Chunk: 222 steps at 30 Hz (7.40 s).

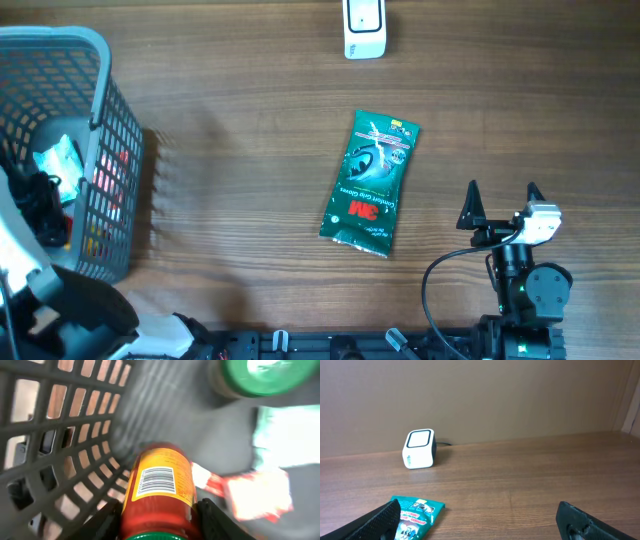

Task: Scan the item barcode
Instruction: 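Grasp the orange-red sauce bottle with the left gripper and lift, then place the sauce bottle upright left of the bag and release, then reach the left gripper into the basket toward the red tissue pack, then lift the red tissue pack and set it beside the bottle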

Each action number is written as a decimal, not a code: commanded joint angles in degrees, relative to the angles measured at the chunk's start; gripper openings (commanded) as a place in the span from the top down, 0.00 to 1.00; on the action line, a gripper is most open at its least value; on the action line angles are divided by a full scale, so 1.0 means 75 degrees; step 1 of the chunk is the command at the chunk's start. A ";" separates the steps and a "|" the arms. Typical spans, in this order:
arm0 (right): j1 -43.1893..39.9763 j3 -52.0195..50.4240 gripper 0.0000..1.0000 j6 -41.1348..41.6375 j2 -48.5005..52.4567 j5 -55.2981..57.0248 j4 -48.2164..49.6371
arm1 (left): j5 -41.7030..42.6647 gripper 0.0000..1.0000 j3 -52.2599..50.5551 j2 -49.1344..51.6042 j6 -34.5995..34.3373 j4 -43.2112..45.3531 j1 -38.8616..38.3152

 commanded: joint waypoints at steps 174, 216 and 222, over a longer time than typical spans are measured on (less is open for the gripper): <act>0.0029 -0.0009 0.00 -0.0064 0.0003 -0.0026 0.0017 | 0.1836 0.38 0.0315 0.3194 -0.1734 0.1891 -0.1128; 0.0029 -0.0009 0.00 -0.0064 0.0003 -0.0026 0.0017 | 0.1413 0.96 -0.0994 -0.2975 -0.1096 0.2990 -0.0985; 0.0029 -0.0009 0.00 -0.0067 0.0003 -0.0026 0.0017 | 0.0935 0.96 -0.0994 -0.5371 -0.0015 0.3998 -0.2702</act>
